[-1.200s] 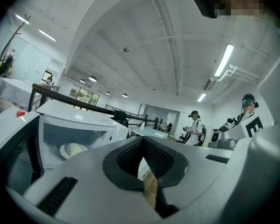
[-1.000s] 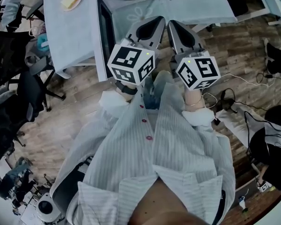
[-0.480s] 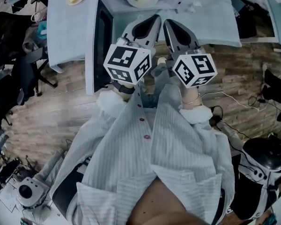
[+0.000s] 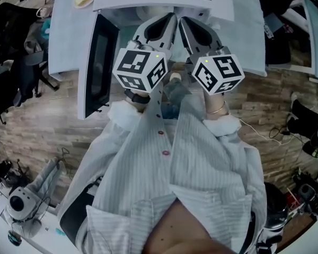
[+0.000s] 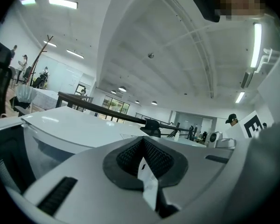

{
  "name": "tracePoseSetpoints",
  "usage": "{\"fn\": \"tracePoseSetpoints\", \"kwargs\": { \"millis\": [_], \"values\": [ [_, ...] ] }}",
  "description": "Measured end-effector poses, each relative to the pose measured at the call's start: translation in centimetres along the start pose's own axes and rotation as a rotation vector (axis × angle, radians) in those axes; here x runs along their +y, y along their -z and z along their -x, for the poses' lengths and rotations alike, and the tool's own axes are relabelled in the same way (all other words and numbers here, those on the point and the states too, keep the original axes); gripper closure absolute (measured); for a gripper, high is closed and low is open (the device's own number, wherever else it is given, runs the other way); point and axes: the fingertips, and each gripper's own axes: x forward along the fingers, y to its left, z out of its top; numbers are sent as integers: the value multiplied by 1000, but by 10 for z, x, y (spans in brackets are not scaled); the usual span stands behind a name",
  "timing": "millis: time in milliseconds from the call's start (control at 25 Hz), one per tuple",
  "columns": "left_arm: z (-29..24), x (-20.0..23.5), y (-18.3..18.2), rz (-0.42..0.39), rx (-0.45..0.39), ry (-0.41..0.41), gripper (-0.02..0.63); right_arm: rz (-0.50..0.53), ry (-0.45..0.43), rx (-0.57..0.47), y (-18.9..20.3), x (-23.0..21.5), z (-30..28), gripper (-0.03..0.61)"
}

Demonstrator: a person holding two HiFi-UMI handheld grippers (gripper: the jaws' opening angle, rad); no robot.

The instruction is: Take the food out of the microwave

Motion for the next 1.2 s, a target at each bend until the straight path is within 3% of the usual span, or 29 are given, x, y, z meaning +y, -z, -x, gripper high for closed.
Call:
{"fn": "tracePoseSetpoints", "kwargs": {
  "millis": [560, 1200],
  "values": [
    [-16, 27, 4, 48, -13, -156, 606, -19, -151, 82, 7, -13, -34, 546],
    [-11, 68, -17, 43, -22, -145, 606, -47, -142, 84, 7, 2, -73, 546]
  ]
}}
